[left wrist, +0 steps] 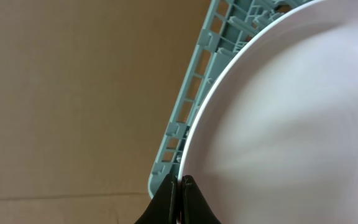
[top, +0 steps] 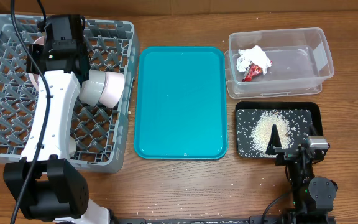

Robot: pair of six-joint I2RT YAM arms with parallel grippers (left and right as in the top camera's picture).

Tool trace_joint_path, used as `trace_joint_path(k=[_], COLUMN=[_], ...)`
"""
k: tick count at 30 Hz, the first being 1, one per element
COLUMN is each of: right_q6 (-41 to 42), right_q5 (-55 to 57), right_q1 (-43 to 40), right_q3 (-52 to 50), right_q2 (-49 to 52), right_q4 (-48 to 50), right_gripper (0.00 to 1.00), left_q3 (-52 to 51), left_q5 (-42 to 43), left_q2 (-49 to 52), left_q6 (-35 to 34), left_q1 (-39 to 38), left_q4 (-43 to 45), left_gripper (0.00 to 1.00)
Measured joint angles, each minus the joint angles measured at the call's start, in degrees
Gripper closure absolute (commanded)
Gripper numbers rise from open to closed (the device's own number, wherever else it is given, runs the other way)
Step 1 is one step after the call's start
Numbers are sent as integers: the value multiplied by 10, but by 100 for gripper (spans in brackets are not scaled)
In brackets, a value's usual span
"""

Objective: Sort waste into correct bins and load items into the dishwasher

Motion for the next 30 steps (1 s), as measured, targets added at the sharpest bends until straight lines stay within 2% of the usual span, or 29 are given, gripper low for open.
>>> trace_joint_path(k=[8, 27, 30], right_q6=[0, 0, 0], right_q5=[0, 0, 0], right_q1=[0, 0, 0], right_q3=[0, 0, 0], right_q2=[0, 0, 0], right_q4=[0, 0, 0], right_gripper=[0, 0, 0], left_q3=[0, -3, -4], left_q5=[-9, 54, 57], left_q2=[0, 0, 0], left_q6=[2, 2, 2], left_q1=[3, 33, 33], left_q4=[22, 29, 28], left_gripper=[96, 96, 90])
